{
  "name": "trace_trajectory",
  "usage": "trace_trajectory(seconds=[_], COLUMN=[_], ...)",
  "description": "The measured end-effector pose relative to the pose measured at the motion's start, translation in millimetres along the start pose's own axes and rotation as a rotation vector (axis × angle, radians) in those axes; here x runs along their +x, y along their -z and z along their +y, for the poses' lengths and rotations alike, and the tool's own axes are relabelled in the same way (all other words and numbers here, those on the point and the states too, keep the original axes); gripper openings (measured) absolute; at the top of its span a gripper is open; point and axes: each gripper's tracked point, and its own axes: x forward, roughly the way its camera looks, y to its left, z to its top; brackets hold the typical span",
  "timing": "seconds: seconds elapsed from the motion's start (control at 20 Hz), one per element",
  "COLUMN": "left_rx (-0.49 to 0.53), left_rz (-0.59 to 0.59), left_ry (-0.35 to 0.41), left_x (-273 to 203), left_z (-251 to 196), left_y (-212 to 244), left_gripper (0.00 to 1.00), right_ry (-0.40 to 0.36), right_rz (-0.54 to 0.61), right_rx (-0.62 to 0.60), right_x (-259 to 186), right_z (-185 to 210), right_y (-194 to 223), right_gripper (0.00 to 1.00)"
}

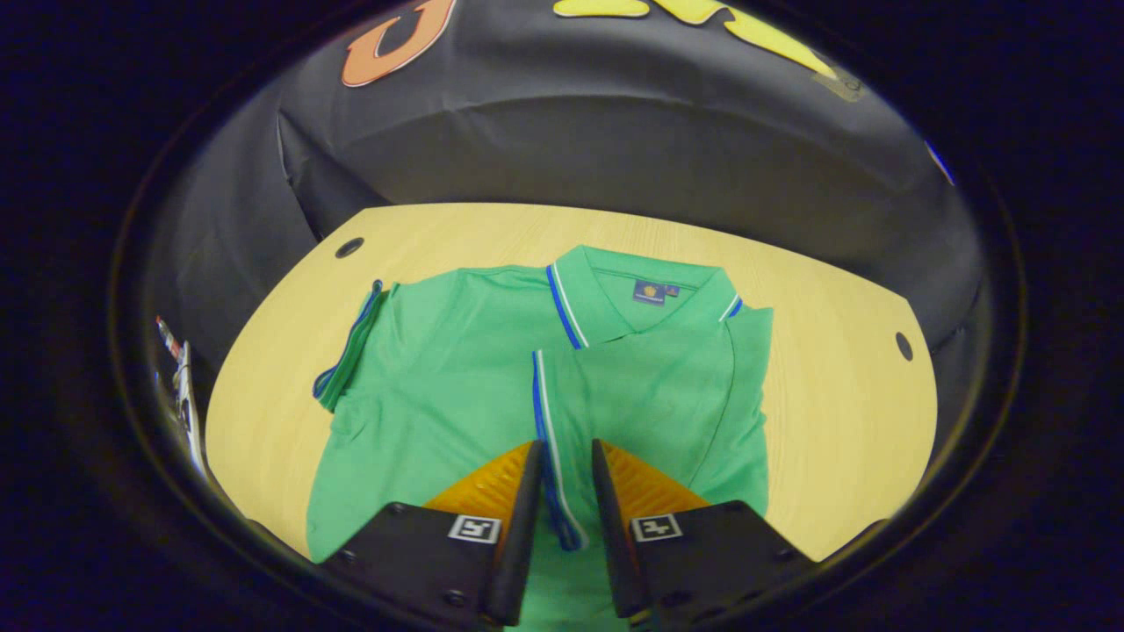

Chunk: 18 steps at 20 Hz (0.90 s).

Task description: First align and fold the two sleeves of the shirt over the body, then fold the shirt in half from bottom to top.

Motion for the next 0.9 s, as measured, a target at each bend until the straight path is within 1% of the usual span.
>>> trace_trajectory(seconds=[0.05, 0.15, 0.2, 0.25, 0.3, 0.4, 0.45, 0.5, 0.55, 0.6, 0.65, 0.7, 0.75, 0.8, 0.9], left_rx=[0.010, 0.002, -0.006, -0.013, -0.016, -0.015, -0.020, -0.025, -0.028, -0.033, -0.038, -0.044, -0.048, -0.046, -0.037], left_rz=[-0.013, -0.021, -0.019, -0.014, -0.012, 0.003, 0.018, 0.028, 0.048, 0.064, 0.080, 0.093, 0.116, 0.136, 0.178], left_ry=[-0.007, 0.000, 0.006, 0.022, 0.037, 0.058, 0.071, 0.086, 0.098, 0.112, 0.131, 0.144, 0.152, 0.155, 0.160], left_x=[8, 30, 42, 54, 68, 98, 114, 129, 145, 161, 177, 191, 206, 220, 245], left_z=[5, 10, 10, 7, 4, -3, -7, -14, -21, -29, -39, -47, -56, -61, -74], left_y=[-2, -7, -8, -8, -8, -7, -4, -1, 3, 7, 12, 16, 23, 30, 49], left_gripper=[1.00, 1.00, 1.00, 1.00, 1.00, 1.00, 1.00, 1.00, 1.00, 1.00, 1.00, 1.00, 1.00, 1.00, 1.00], right_ry=[-0.008, -0.015, -0.019, -0.021, -0.019, -0.018, -0.009, 0.005, 0.026, 0.043, 0.056, 0.068, 0.085, 0.103, 0.162], right_rz=[-0.013, -0.030, -0.036, -0.047, -0.060, -0.101, -0.125, -0.144, -0.164, -0.185, -0.207, -0.227, -0.242, -0.255, -0.269], right_rx=[0.005, 0.015, 0.018, 0.029, 0.040, 0.065, 0.074, 0.076, 0.078, 0.083, 0.088, 0.091, 0.090, 0.088, 0.085], right_x=[-8, -26, -37, -48, -61, -88, -103, -119, -136, -157, -176, -194, -211, -226, -253], right_z=[-2, -7, -12, -16, -22, -34, -43, -53, -63, -75, -84, -92, -102, -111, -132], right_y=[-2, -3, -3, -4, -7, -13, -16, -17, -18, -17, -16, -13, -10, -5, 6], right_gripper=[0.49, 0.63, 0.80, 0.83, 0.96, 0.97, 0.93, 0.96, 0.93, 0.96, 0.93, 0.93, 0.96, 0.93, 0.93])
